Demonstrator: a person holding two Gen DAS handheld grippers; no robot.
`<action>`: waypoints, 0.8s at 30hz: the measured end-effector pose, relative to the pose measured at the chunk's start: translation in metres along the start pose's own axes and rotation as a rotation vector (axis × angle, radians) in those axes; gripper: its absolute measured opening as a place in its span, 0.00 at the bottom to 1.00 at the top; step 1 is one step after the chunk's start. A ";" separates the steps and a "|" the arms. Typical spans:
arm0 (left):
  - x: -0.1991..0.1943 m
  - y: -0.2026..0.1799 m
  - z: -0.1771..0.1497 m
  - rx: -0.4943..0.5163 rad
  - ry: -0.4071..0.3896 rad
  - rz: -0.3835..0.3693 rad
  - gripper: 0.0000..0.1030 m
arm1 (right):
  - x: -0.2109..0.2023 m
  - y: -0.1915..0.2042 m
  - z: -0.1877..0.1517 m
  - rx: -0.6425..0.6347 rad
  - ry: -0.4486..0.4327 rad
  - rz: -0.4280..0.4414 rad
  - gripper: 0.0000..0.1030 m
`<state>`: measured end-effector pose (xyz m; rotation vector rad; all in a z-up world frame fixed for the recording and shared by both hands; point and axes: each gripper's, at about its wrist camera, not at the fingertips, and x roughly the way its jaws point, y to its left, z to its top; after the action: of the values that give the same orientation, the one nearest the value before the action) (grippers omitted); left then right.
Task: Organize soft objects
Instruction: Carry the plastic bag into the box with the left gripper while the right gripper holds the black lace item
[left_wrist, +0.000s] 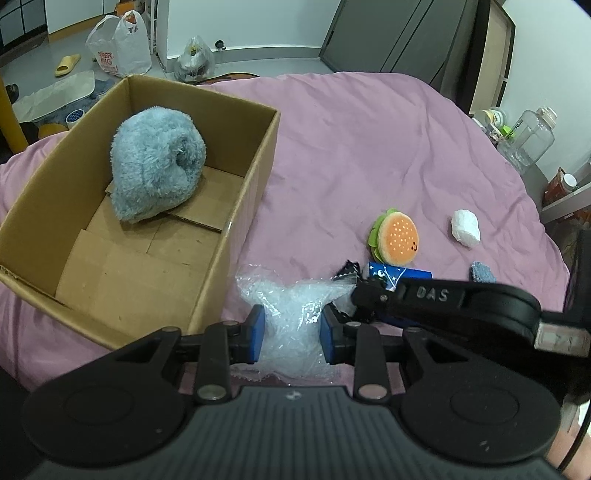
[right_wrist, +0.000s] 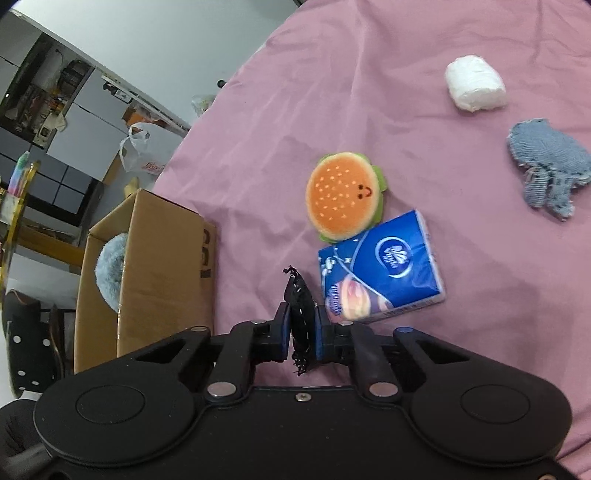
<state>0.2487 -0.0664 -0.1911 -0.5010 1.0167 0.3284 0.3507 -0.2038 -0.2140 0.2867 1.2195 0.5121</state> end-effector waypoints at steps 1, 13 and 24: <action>0.000 0.000 0.000 0.001 -0.001 -0.001 0.29 | -0.004 0.000 -0.001 -0.001 -0.010 0.001 0.12; -0.020 0.003 -0.001 -0.010 -0.007 -0.040 0.29 | -0.045 0.015 -0.018 0.008 -0.088 0.002 0.12; -0.058 0.013 0.007 -0.015 -0.058 -0.094 0.29 | -0.081 0.045 -0.025 -0.012 -0.160 -0.007 0.12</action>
<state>0.2185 -0.0535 -0.1406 -0.5477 0.9324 0.2654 0.2974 -0.2090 -0.1348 0.3075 1.0610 0.4815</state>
